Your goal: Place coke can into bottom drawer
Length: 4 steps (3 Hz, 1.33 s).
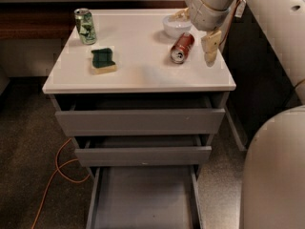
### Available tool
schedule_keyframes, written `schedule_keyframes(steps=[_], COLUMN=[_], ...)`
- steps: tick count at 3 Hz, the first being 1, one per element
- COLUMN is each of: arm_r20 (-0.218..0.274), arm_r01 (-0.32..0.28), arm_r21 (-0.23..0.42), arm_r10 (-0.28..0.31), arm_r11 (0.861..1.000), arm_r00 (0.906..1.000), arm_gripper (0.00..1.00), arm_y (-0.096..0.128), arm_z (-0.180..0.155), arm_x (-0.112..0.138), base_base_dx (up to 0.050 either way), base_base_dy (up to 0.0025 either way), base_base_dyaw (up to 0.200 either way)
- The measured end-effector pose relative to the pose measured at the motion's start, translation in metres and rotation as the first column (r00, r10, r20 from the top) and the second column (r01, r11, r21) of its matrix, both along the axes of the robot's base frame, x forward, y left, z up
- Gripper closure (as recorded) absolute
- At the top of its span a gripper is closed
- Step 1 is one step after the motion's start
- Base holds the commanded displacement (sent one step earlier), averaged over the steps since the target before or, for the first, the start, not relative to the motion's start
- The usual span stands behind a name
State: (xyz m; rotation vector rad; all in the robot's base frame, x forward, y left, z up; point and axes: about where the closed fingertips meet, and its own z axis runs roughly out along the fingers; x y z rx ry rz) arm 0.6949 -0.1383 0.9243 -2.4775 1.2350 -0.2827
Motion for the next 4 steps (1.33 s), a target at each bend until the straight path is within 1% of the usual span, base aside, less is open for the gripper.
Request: schedule_keyframes(steps=[1,2,3,4], arm_r20=[0.004,0.052,0.089,0.095], arm_r01=[-0.064,-0.160,-0.243,-0.291], arm_r21=[-0.005,-0.081,-0.207,-0.273], arm_r10=[0.064,0.164,0.266,0.327], arm_r11=[0.998,0.984,0.947,0.917], arm_r00=[0.9979,0.9851,0.9598,0.9404], arm_gripper=[0.00,0.00,0.00,0.00], arm_y=[-0.008,-0.017,-0.020,-0.018], arm_z=[-0.015,-0.025,-0.028,-0.032], arm_x=[0.020,0.048,0.073,0.087], base_base_dx=[0.000,0.000,0.000,0.000], base_base_dy=[0.00000,0.00000,0.00000,0.00000], base_base_dyaw=[0.000,0.000,0.000,0.000])
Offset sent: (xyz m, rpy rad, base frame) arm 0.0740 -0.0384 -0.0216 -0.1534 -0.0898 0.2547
